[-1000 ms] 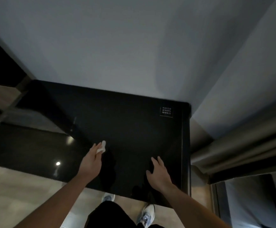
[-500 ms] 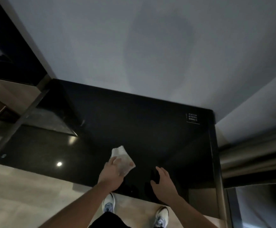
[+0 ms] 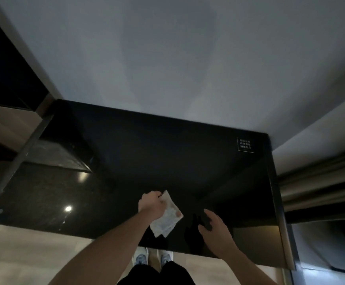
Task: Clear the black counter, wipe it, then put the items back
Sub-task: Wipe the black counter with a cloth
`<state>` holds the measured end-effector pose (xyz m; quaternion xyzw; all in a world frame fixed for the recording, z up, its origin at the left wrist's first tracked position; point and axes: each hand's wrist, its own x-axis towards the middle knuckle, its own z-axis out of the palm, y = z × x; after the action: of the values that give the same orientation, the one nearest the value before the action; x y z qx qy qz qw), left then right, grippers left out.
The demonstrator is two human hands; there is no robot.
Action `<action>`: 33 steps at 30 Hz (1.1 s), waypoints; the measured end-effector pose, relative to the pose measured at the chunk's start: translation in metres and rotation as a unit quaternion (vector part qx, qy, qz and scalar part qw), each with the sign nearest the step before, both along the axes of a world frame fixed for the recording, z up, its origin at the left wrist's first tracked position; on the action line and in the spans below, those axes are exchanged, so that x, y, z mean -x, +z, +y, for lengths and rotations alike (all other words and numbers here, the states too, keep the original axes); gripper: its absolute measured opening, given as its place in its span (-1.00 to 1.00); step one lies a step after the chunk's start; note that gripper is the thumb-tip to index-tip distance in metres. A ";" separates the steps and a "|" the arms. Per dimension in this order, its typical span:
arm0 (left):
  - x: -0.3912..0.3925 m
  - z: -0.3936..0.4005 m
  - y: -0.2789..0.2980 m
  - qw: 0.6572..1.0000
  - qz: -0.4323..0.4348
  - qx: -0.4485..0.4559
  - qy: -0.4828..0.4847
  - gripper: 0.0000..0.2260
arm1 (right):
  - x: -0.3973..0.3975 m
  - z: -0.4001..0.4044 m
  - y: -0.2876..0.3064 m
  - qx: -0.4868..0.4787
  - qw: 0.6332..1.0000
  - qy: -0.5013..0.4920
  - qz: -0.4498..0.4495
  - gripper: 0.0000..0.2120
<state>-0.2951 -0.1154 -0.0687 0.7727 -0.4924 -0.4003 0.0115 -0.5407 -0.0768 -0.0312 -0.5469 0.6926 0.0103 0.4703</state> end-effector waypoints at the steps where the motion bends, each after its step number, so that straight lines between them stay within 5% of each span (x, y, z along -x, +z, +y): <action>1: 0.000 0.002 0.008 1.000 0.006 0.022 -0.010 -0.86 | 0.000 -0.005 0.001 0.005 1.000 -0.003 -0.005 -0.38; 8: -0.024 0.024 0.068 0.964 0.020 0.259 -0.057 -0.87 | -0.024 -0.044 0.029 0.088 0.989 0.091 -0.075 -0.33; 14: -0.056 0.038 0.111 0.944 0.043 0.324 -0.041 -0.82 | -0.085 -0.076 0.072 0.128 0.958 0.209 -0.151 -0.40; 19: -0.101 0.069 0.148 0.924 0.125 0.349 0.098 -0.90 | -0.151 -0.083 0.103 0.080 0.945 0.254 -0.189 -0.92; 33: -0.333 0.214 0.170 0.837 0.170 0.350 0.385 -0.94 | -0.416 0.027 0.128 0.049 0.929 0.116 -0.348 -0.79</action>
<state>0.0378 0.0981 0.1011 0.7644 -0.2527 -0.2895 0.5178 -0.1242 -0.0495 0.0963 -0.6151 0.4169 -0.1604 0.6496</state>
